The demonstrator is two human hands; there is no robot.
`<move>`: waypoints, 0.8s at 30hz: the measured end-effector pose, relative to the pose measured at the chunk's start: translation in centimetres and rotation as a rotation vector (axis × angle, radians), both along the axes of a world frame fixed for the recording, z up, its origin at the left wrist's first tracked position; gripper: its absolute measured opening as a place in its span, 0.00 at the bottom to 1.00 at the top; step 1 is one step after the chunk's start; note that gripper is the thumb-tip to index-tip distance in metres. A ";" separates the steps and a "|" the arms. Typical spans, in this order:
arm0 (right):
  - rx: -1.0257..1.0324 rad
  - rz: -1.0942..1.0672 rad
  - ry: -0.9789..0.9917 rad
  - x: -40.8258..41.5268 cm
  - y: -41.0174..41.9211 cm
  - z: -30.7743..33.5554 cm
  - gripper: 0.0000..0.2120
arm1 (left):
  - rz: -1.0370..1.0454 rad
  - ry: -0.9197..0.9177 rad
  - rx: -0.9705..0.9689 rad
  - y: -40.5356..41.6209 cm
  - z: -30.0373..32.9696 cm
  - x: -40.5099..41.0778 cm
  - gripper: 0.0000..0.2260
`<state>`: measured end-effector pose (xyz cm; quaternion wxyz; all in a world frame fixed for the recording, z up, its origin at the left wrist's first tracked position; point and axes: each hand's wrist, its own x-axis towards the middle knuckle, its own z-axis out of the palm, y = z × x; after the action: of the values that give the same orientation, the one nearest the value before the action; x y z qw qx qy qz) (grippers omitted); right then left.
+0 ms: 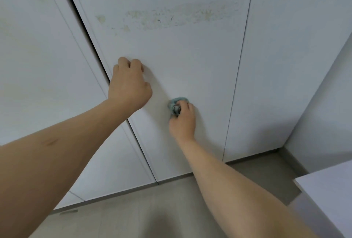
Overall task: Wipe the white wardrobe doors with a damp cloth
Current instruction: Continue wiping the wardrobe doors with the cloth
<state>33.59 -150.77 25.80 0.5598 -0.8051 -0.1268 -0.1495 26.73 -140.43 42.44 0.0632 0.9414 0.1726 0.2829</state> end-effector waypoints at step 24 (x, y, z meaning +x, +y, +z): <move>0.181 -0.198 0.038 2.9 -1.7 -0.9 0.18 | -0.147 -0.049 0.275 2.6 -2.4 0.2 0.18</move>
<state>36.54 -152.45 24.90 0.6149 -0.7626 -0.0219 -0.1994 26.92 -137.83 40.01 -0.0418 0.9441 0.0612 0.3213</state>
